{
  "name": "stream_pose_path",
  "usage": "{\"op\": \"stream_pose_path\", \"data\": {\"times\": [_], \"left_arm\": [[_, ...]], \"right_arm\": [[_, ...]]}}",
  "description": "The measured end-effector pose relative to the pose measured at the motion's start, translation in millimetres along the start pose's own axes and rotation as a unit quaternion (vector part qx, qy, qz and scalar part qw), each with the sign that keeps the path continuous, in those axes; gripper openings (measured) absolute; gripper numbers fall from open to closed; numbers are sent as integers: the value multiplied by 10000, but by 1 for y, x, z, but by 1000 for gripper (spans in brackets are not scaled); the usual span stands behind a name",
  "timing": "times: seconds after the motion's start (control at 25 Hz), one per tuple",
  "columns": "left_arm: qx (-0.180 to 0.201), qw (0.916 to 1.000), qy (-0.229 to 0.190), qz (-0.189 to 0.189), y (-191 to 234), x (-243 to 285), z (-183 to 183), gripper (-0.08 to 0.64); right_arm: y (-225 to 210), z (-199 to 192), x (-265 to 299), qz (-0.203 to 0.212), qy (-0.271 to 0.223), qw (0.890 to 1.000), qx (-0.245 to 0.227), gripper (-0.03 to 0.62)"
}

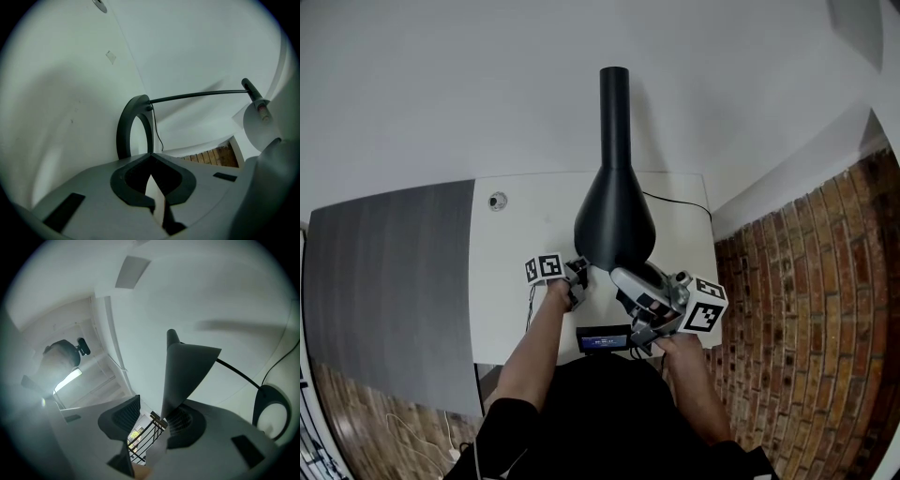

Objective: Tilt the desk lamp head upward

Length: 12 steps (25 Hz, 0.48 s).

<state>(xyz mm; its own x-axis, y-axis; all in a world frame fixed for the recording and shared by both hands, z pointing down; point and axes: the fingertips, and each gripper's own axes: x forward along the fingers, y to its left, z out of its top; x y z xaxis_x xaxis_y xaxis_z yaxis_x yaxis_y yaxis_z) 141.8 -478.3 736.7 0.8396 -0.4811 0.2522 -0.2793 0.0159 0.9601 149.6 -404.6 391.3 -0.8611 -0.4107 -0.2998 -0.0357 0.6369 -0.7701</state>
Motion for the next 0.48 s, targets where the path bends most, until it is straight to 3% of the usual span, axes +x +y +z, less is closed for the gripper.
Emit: {"op": "stream_pose_path", "data": {"times": [0.48], "left_arm": [[28, 10000, -14, 71, 1, 0, 0, 9]], "right_arm": [[45, 15, 9, 364, 180, 9968, -683, 166]]}}
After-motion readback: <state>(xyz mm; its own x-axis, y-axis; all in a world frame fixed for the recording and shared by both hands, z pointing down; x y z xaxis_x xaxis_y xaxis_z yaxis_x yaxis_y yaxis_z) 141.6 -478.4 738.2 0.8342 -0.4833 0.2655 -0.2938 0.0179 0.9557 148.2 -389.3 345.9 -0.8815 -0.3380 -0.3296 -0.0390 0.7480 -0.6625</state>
